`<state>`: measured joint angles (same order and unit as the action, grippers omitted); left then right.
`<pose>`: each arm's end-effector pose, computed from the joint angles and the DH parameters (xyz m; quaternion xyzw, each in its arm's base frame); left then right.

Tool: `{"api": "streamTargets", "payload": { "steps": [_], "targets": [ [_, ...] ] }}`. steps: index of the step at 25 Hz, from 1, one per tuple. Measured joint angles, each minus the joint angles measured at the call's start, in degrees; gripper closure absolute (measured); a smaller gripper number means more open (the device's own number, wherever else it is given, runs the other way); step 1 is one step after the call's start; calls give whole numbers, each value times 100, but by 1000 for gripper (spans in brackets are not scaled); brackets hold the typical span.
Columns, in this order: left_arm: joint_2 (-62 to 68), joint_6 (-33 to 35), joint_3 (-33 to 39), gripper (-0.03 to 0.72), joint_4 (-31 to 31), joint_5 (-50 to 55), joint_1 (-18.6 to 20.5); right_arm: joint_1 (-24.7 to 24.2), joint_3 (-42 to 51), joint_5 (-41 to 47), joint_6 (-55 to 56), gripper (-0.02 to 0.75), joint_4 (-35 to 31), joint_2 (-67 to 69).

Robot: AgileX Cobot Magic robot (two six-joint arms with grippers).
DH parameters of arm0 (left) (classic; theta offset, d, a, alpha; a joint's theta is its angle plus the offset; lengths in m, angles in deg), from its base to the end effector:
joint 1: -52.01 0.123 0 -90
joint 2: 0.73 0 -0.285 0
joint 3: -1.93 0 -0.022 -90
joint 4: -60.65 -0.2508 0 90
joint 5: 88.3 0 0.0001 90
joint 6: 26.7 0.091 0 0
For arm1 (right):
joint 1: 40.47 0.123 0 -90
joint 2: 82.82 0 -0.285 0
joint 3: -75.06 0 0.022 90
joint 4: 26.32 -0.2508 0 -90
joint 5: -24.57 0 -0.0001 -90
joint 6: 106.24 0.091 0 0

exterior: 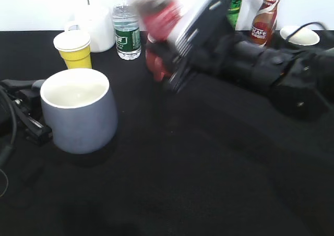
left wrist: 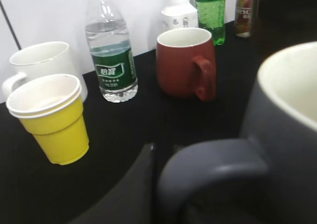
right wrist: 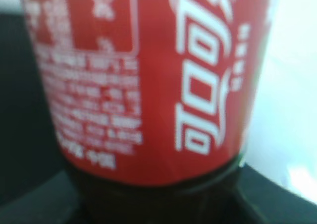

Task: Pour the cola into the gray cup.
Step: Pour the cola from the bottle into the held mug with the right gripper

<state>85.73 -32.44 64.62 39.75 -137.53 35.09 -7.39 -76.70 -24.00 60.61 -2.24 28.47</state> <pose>0.1991 -0.0863 0.1853 0.2515 0.7319 -0.1527 0.6146 0.2944 0.2250 0.2066 -0.4651 0.5597 0.1332 0.6728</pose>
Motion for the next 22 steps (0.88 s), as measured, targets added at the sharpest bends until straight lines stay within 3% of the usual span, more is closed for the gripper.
{"api": "streamTargets", "payload": {
  "steps": [4,9,16,22],
  "targets": [
    [0,0,0,631,0,40,0,30,0,179,-2262,366,-465,0],
    [0,0,0,631,-36,88,0,30,4,-175,-3886,367,-597,-1],
    [0,0,0,631,-203,44,0,30,4,-332,-5487,368,-902,-1],
    [0,0,0,631,-235,-110,0,30,4,-825,-6112,368,-1021,-1]
  ]
}}
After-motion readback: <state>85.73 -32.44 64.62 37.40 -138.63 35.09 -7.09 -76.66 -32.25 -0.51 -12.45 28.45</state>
